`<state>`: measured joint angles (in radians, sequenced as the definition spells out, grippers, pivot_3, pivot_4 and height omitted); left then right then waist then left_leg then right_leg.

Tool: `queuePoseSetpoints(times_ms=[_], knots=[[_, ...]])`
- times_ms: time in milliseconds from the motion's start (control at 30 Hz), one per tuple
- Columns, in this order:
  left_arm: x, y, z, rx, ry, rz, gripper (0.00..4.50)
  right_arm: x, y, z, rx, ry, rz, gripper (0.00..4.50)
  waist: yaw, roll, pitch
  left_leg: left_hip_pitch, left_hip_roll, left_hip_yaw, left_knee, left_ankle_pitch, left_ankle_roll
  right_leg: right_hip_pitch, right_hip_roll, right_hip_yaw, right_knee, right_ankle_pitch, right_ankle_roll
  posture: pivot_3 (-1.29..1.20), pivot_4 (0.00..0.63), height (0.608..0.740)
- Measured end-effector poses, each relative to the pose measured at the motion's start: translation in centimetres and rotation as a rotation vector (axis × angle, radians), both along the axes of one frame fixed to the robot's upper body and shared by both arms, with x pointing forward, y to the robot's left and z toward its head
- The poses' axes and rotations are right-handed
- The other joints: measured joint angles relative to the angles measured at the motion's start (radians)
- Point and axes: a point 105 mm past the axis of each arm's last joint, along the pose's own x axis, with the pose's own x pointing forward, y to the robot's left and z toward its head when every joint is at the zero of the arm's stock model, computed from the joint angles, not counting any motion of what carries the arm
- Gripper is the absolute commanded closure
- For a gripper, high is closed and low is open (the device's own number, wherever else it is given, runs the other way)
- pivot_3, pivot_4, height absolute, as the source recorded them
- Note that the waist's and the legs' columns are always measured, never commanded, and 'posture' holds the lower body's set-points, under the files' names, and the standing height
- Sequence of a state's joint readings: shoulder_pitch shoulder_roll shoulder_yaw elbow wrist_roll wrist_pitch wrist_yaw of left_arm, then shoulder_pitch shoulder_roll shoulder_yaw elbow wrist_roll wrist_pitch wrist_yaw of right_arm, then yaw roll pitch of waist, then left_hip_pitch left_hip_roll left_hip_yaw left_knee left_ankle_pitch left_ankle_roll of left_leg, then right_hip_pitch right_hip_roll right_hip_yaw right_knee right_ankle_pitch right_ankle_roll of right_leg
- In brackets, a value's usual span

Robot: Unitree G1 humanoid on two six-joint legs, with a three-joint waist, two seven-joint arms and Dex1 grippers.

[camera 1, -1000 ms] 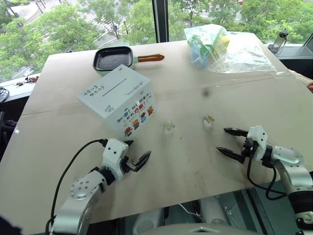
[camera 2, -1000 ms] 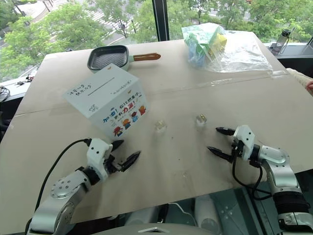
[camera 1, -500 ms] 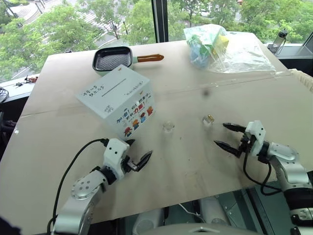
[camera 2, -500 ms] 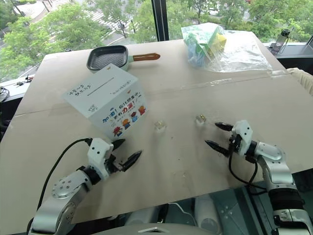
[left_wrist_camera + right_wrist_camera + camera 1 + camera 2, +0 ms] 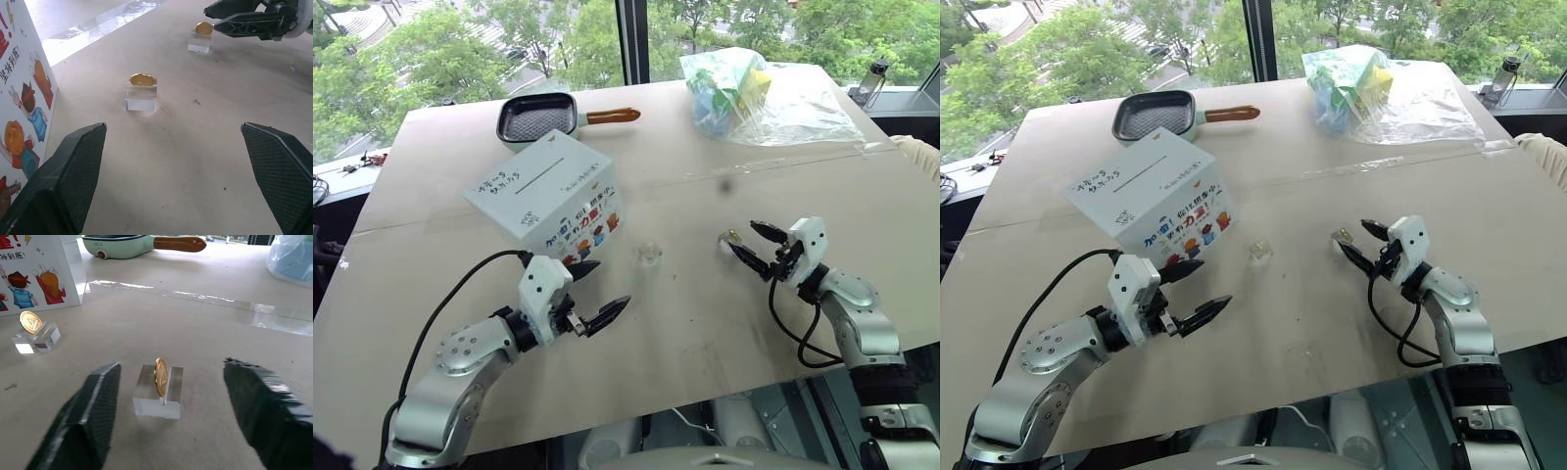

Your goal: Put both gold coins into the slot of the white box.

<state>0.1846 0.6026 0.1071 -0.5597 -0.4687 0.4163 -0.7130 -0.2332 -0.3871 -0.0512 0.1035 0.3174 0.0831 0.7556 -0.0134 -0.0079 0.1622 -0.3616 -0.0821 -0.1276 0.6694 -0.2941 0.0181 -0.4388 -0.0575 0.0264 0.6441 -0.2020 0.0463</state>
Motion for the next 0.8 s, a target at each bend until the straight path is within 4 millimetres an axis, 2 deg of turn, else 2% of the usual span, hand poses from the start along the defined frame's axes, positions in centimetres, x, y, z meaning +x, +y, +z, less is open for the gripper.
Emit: queuePoseSetpoints(times_ms=[133, 167, 533, 633, 700, 800], knots=[[0.0, 0.1, -0.2, 0.003, 0.013, 0.004, 0.0, -0.1, 0.4, 0.0, -0.009, -0.002, 0.016, 4.16, 0.001, 0.0, 0.0, 0.0, 0.0, 0.0, 0.0, 0.0, 0.0, 0.0, 0.0, 0.0, 0.0, 0.0, 0.0, 0.0, 0.15, 0.721], [0.0, 0.1, -0.2, 0.004, 0.015, 0.004, 0.0, -0.1, 0.5, 0.0, -0.011, -0.002, 0.021, 4.44, 0.001, 0.0, 0.0, 0.0, 0.0, 0.0, 0.0, 0.0, 0.0, 0.0, 0.0, 0.0, 0.0, 0.0, 0.0, 0.0, 0.15, 0.721], [-0.2, -0.1, -0.8, 0.007, 0.035, 0.013, 0.0, -0.3, 0.7, -0.4, -0.054, -0.001, 0.036, 4.44, 0.001, 0.0, 0.0, 0.0, 0.0, 0.0, 0.0, 0.0, 0.0, 0.0, 0.0, 0.0, 0.0, 0.0, 0.0, 0.0, 0.15, 0.721], [-0.2, -0.1, -0.8, 0.007, 0.036, 0.016, 0.0, -0.2, 0.4, -0.7, -0.076, 0.005, 0.023, 3.09, 0.001, 0.0, 0.0, 0.0, 0.0, 0.0, 0.0, 0.0, 0.0, 0.0, 0.0, 0.0, 0.0, 0.0, 0.0, 0.0, 0.15, 0.721], [-0.2, -0.1, -0.8, 0.008, 0.035, 0.02, 0.0, -0.1, 0.3, -1.1, -0.088, 0.012, 0.013, 2.4, 0.001, 0.0, 0.0, 0.0, 0.0, 0.0, 0.0, 0.0, 0.0, 0.0, 0.0, 0.0, 0.0, 0.0, 0.0, 0.0, 0.15, 0.721], [-0.2, -0.2, -0.6, 0.009, 0.027, 0.021, 0.0, 0.0, 0.2, -1.2, -0.094, 0.013, 0.006, 2.4, 0.0, 0.0, 0.0, 0.0, 0.0, 0.0, 0.0, 0.0, 0.0, 0.0, 0.0, 0.0, 0.0, 0.0, 0.0, 0.0, 0.15, 0.721]])
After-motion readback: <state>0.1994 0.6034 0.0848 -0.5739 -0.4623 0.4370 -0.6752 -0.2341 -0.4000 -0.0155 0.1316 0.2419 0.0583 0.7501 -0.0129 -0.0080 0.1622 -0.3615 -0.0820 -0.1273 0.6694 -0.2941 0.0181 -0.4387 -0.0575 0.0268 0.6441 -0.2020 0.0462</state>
